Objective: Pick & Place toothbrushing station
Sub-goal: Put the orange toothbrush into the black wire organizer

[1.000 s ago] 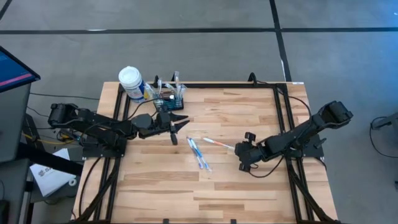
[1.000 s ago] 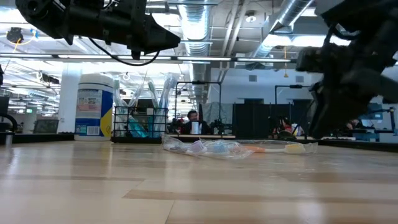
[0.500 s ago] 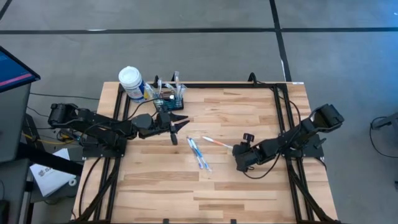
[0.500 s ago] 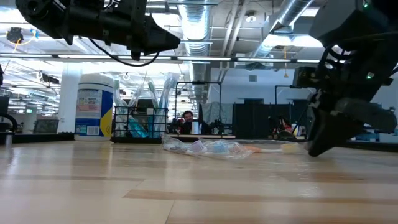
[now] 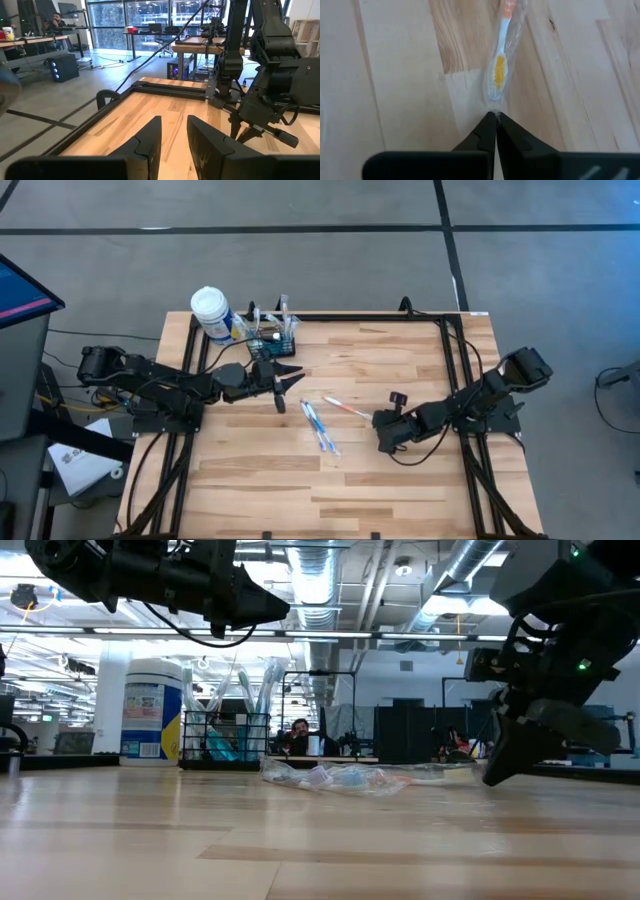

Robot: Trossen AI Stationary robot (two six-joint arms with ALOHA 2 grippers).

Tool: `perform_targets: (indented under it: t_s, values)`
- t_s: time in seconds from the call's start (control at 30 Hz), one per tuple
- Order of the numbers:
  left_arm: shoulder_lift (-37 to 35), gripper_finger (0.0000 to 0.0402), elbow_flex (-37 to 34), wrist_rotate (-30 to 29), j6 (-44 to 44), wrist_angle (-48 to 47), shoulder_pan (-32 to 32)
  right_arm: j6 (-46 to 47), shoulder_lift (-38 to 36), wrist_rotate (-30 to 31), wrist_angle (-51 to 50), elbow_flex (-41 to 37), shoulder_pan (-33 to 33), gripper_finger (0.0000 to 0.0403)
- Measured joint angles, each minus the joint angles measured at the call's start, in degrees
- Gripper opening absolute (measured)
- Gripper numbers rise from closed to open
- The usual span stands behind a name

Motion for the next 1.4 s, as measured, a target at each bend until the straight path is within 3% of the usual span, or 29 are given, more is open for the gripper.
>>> perform_targets:
  t_s: [0.23,0.53,0.7,0.9,1.17,1.4]
  values:
    - [0.0,0.0088,0.0,2.0,-1.6,0.0,0.0,-0.1,0.0,-0.2,1.2,0.5,-0.1,0.0001]
    - [0.5,0.0088,0.0,16.8,-1.5,-0.2,-0.9,-5.2,0.0,-1.8,-3.7,7.8,0.1,0.0]
    - [2.5,0.0088,0.7,16.2,2.8,-0.3,-4.3,-7.9,-0.1,-1.8,-6.9,11.8,0.0,0.0]
    - [10.6,0.0088,6.9,15.9,4.9,-0.1,-7.1,-9.2,-0.1,-1.8,-11.2,15.8,0.0,0.0]
    - [26.0,0.0088,22.0,15.4,8.2,-15.9,-7.5,-9.7,-0.1,-1.8,-15.3,18.5,0.0,0.0]
    - [31.5,0.0103,30.6,13.9,12.4,-23.2,-7.4,-9.7,-0.1,-2.3,-15.4,18.6,0.1,0.0]
